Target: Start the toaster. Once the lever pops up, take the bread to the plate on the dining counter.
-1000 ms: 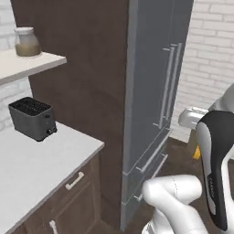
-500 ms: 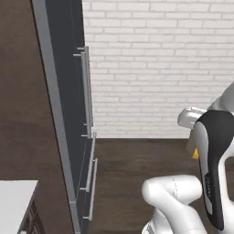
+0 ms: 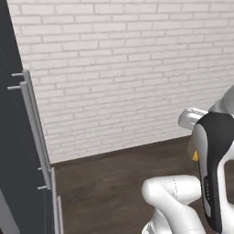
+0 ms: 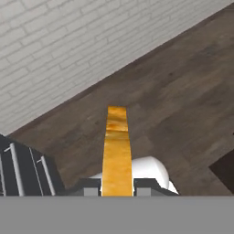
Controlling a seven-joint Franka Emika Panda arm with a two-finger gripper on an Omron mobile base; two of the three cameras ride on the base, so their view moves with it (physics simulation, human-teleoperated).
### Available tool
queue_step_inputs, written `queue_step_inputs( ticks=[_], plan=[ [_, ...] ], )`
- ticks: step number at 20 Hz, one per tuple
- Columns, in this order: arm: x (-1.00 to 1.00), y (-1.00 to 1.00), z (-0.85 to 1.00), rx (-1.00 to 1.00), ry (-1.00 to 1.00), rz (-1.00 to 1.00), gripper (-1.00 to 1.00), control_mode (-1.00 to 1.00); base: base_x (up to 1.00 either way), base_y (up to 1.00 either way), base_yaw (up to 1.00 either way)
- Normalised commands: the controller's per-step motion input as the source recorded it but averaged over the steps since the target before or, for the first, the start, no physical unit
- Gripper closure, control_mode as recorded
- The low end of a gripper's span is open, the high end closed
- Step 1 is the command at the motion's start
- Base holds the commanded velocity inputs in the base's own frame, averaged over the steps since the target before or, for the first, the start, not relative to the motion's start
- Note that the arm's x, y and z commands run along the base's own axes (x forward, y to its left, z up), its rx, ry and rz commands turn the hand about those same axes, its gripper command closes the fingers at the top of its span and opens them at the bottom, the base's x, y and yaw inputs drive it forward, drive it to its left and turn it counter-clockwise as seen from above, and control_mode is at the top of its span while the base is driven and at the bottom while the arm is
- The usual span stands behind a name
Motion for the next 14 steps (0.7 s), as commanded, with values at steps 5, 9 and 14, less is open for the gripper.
queue_step_inputs(
  ticks=[5, 9, 14],
  plan=[
    [0.00, 0.00, 0.00, 0.00, 0.00, 0.00, 1.00, 1.00, 1.00, -0.17, -0.42],
    [0.00, 0.00, 0.00, 0.00, 0.00, 0.00, 1.00, 1.00, 0.83, -0.23, -0.55],
    [0.00, 0.00, 0.00, 0.00, 0.00, 0.00, 1.00, 1.00, 0.48, -0.22, -0.68]
  ],
)
